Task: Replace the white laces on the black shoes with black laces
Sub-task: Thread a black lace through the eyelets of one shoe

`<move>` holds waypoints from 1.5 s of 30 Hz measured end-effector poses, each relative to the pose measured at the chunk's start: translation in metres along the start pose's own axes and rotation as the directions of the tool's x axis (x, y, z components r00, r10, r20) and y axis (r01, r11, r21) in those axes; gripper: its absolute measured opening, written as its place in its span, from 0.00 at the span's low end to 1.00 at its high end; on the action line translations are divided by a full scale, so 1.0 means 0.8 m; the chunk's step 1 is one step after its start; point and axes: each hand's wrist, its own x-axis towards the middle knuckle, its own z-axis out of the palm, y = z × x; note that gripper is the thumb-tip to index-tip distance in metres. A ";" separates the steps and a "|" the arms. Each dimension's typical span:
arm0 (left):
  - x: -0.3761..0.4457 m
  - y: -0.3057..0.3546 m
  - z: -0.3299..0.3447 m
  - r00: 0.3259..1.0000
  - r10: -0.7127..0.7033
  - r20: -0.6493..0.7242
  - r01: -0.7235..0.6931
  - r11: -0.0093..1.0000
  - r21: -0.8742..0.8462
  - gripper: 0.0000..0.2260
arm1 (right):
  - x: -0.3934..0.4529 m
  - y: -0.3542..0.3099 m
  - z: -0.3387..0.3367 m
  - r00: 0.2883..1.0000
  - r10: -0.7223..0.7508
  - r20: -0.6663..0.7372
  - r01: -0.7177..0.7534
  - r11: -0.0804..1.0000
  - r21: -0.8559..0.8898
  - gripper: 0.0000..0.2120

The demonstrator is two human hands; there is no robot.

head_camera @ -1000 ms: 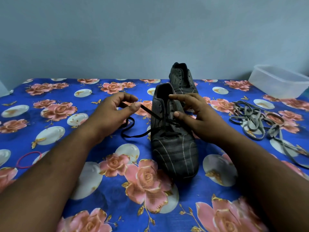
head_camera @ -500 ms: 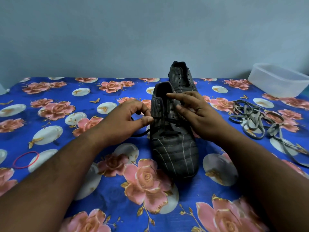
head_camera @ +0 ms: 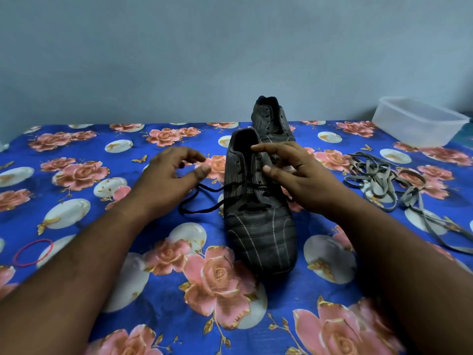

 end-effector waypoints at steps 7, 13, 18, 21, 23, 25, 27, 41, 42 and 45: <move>-0.005 0.016 0.022 0.951 0.269 0.152 -0.277 0.960 0.033 0.12 | 0.001 0.002 0.003 1.000 0.002 0.006 -0.002 1.000 -0.011 0.20; 0.000 0.002 0.013 0.966 0.219 0.140 -0.224 0.974 0.026 0.13 | 0.000 -0.002 0.003 1.000 0.010 0.000 -0.010 1.000 -0.001 0.19; -0.006 0.018 0.026 0.935 0.318 0.158 -0.324 0.946 0.011 0.12 | 0.000 -0.002 0.002 1.000 0.024 -0.004 -0.024 1.000 -0.002 0.18; -0.004 0.019 0.026 0.937 0.318 0.145 -0.327 0.944 0.041 0.10 | 0.000 -0.003 0.002 1.000 0.030 0.000 -0.030 1.000 0.005 0.17; -0.001 0.010 0.021 0.950 0.276 0.146 -0.289 0.954 0.076 0.10 | 0.000 -0.003 0.002 0.999 0.032 0.003 -0.033 0.999 0.012 0.16; 0.003 0.000 0.013 0.971 0.217 0.103 -0.229 0.964 0.133 0.09 | 0.000 -0.003 0.001 0.999 0.041 0.008 -0.041 0.999 0.036 0.16; 0.007 -0.010 0.003 0.990 0.136 0.023 -0.138 0.968 0.210 0.07 | 0.000 -0.002 0.000 0.999 0.045 0.011 -0.045 0.998 0.051 0.15; -0.001 0.007 0.009 0.985 0.167 0.050 -0.173 0.970 0.169 0.16 | 0.000 -0.001 0.000 1.000 0.026 0.009 -0.026 0.999 0.046 0.15; -0.003 0.009 0.015 0.970 0.215 0.115 -0.229 0.965 0.129 0.17 | 0.000 -0.001 0.000 1.000 0.024 0.010 -0.024 0.999 0.042 0.15; -0.003 0.012 0.025 0.949 0.274 0.157 -0.288 0.955 0.076 0.14 | 0.000 0.000 0.001 1.000 0.025 0.016 -0.026 0.999 0.034 0.16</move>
